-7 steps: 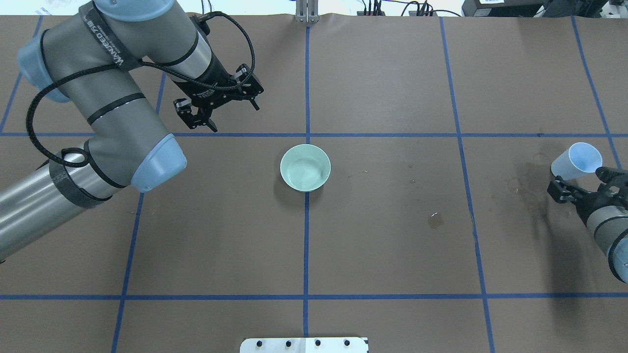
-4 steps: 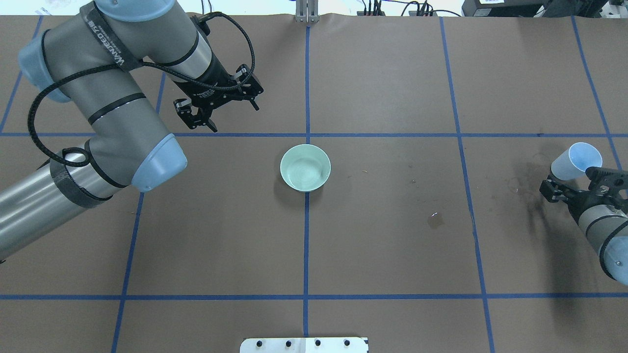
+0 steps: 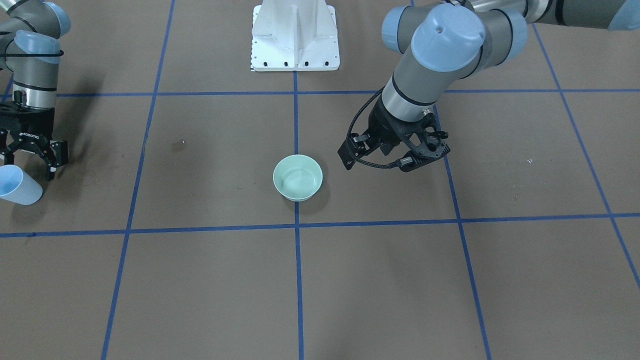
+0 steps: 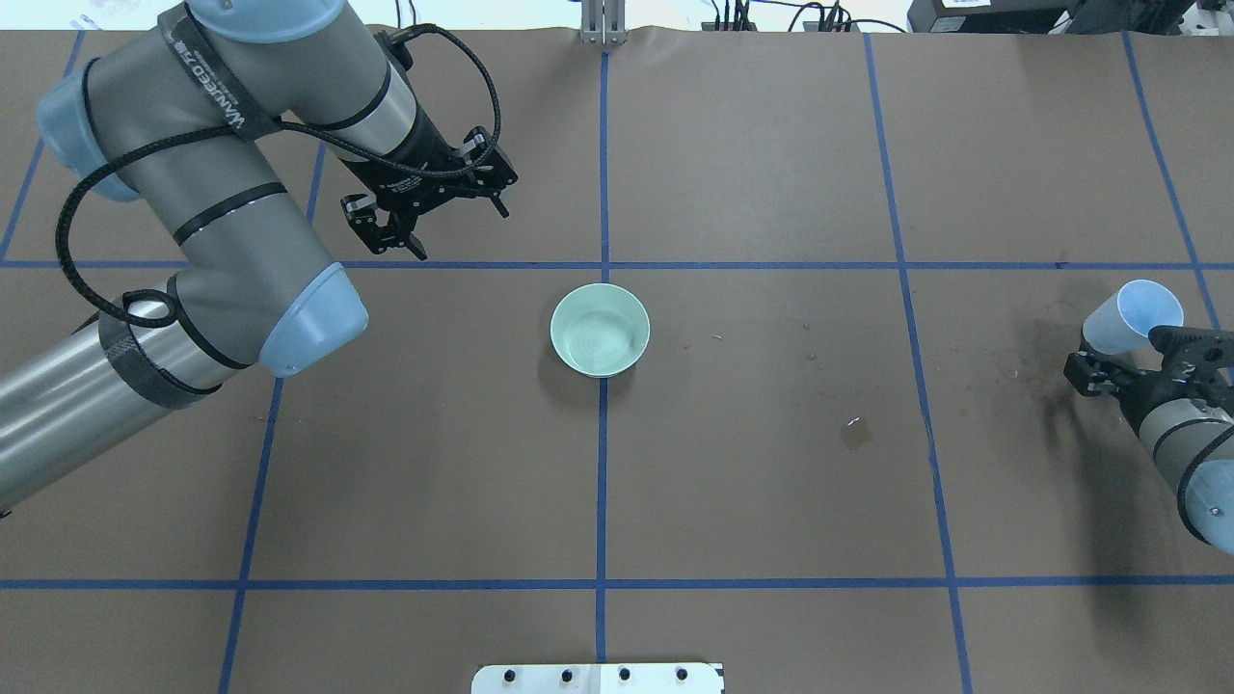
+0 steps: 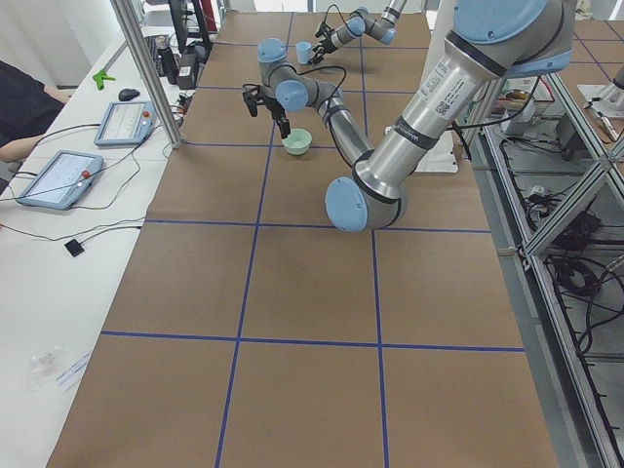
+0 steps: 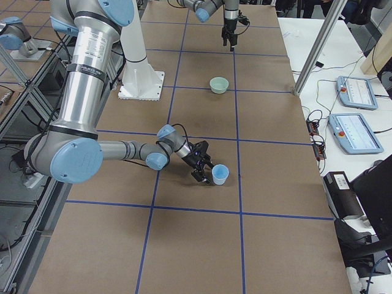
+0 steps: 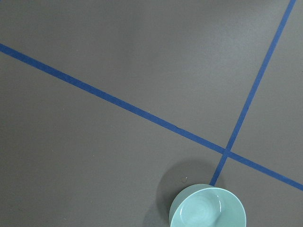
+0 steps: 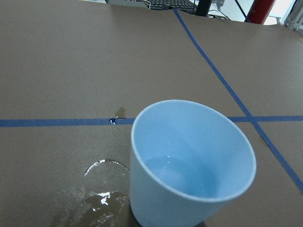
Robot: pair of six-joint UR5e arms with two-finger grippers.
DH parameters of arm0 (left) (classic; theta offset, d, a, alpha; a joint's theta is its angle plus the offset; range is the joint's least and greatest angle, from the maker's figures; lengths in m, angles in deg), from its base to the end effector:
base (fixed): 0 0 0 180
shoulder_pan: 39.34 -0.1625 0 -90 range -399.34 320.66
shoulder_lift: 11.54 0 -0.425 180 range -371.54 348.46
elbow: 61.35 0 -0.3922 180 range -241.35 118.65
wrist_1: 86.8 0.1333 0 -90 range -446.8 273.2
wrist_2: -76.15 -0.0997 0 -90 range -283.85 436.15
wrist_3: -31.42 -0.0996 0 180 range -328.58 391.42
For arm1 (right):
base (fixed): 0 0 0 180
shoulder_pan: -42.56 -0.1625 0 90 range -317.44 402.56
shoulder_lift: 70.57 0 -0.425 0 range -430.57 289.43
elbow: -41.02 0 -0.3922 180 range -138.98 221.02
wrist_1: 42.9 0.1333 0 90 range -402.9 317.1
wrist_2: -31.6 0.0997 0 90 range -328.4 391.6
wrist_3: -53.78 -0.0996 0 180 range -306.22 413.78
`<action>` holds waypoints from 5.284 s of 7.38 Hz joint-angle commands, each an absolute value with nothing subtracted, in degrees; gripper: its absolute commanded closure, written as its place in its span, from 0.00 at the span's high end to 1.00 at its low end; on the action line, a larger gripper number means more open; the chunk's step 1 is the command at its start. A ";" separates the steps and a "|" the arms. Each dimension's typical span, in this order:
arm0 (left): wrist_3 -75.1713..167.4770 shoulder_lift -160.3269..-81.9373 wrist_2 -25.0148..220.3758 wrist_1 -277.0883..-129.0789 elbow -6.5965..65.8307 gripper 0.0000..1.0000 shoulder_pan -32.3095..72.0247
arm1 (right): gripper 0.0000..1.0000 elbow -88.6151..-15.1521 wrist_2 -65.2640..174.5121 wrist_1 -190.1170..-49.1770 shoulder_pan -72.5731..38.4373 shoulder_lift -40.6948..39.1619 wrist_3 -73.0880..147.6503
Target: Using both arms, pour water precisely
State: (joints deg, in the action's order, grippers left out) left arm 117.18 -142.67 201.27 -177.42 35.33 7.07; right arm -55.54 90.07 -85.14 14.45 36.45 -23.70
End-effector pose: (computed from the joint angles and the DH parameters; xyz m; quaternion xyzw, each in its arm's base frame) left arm 0.4070 -0.5377 0.1715 -0.0814 0.4712 -0.1973 0.8558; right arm -0.2584 -0.3482 0.6472 0.3483 -0.1992 0.2098 0.8916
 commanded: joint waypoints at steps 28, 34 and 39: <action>86.30 -128.36 201.48 -177.86 39.46 1.00 14.70 | 0.00 -60.67 117.29 -87.79 4.30 -2.43 18.62; 82.14 -126.32 201.48 -178.03 37.97 1.00 16.47 | 0.00 -62.86 117.73 -107.73 13.55 -8.26 25.65; 75.28 -123.77 201.57 -178.12 37.97 1.00 17.61 | 0.00 -61.90 126.16 -122.21 15.40 -12.99 31.52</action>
State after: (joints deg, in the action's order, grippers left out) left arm 77.41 -124.50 201.54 -178.11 38.00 17.32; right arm -62.23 124.91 -116.88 14.90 -10.96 29.05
